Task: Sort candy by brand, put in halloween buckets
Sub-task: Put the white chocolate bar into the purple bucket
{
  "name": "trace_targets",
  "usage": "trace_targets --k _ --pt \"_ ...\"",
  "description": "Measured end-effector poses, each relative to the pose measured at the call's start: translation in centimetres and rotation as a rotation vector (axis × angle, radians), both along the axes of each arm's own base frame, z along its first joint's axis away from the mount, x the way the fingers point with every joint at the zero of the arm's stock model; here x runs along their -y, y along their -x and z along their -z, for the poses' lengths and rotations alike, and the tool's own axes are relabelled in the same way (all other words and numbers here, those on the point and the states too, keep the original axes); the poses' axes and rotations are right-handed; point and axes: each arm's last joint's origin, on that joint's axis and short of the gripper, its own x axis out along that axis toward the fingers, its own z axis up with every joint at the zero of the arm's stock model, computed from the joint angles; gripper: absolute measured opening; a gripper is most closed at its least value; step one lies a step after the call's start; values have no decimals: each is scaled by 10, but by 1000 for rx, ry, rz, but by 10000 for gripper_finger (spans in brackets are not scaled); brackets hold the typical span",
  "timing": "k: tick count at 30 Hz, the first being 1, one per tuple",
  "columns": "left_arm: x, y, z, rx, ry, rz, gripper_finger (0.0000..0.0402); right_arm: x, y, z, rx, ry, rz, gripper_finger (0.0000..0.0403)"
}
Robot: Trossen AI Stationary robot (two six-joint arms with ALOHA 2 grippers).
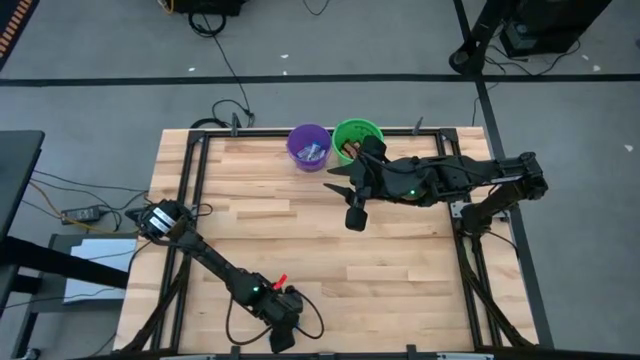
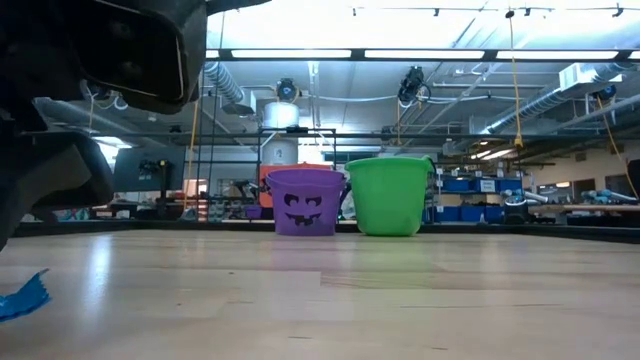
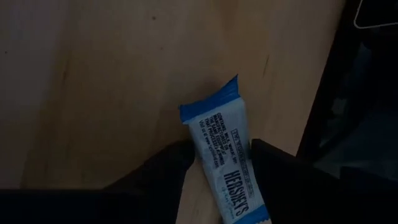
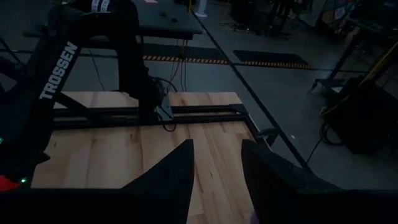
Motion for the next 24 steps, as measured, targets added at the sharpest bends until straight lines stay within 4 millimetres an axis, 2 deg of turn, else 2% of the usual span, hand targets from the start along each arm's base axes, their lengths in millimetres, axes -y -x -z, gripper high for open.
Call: trace_targets --k 5,11,18,24 --pt "-1 0 2 3 -17 16 157 0 0 0 -2 0 0 146" --pt "-2 0 3 -6 -18 19 37 0 0 0 -4 5 -2 146" --pt "0 -4 -2 -7 -17 19 35 0 0 0 -8 17 -7 146" --pt "-1 -13 -17 -26 -62 85 36 0 0 0 -12 30 -11 146"
